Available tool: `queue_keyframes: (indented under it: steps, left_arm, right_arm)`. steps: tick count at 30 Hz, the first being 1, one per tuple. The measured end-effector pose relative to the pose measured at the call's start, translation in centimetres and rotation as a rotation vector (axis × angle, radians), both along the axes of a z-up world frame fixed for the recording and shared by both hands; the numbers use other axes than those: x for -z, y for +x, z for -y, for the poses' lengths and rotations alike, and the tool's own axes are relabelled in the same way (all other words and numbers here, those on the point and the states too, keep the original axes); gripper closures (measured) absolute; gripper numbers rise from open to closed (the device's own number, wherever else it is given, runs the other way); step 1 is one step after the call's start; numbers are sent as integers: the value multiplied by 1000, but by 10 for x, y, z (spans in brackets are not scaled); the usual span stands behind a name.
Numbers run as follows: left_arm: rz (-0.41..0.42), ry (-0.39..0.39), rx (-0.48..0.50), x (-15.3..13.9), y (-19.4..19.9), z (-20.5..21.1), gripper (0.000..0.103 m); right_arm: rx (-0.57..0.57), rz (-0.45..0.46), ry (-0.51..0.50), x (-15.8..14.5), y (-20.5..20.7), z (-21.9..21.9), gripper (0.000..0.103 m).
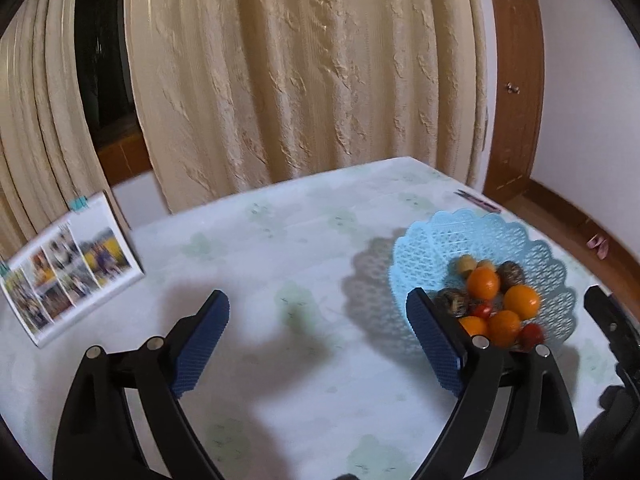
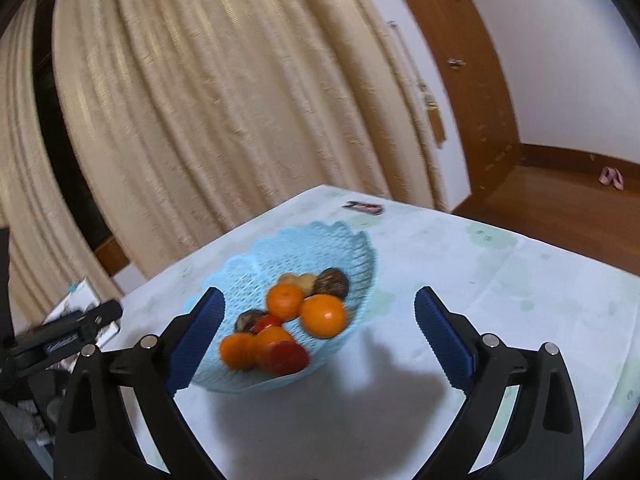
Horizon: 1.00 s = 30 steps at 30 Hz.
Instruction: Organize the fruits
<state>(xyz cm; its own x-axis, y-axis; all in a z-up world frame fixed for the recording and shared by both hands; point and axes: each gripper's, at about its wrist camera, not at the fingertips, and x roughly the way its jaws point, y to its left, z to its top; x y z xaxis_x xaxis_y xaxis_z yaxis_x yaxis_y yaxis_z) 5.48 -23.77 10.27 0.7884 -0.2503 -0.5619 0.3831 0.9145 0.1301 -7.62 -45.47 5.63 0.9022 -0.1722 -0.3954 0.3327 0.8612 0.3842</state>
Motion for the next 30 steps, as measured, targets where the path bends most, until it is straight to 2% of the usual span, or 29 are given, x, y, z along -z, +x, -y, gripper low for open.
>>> queue_keyframes:
  steps: [4, 6, 13, 25, 30]
  left_arm:
    - [95, 84, 3, -5, -9, 4, 13]
    - [126, 108, 14, -7, -13, 7, 13]
    - [166, 130, 30, -13, -23, 12, 13]
    - [236, 156, 20, -21, -40, 16, 11]
    - [240, 164, 19, -19, -42, 19, 11]
  right_arm:
    - [-96, -158, -63, -2, 22, -18, 4]
    - [-140, -196, -69, -8, 24, -26, 4]
    - [-144, -221, -220, -36, 8, -48, 3]
    - [-147, -264, -276, -40, 8, -53, 3]
    - [-138, -273, -279, -39, 9, -51, 3]
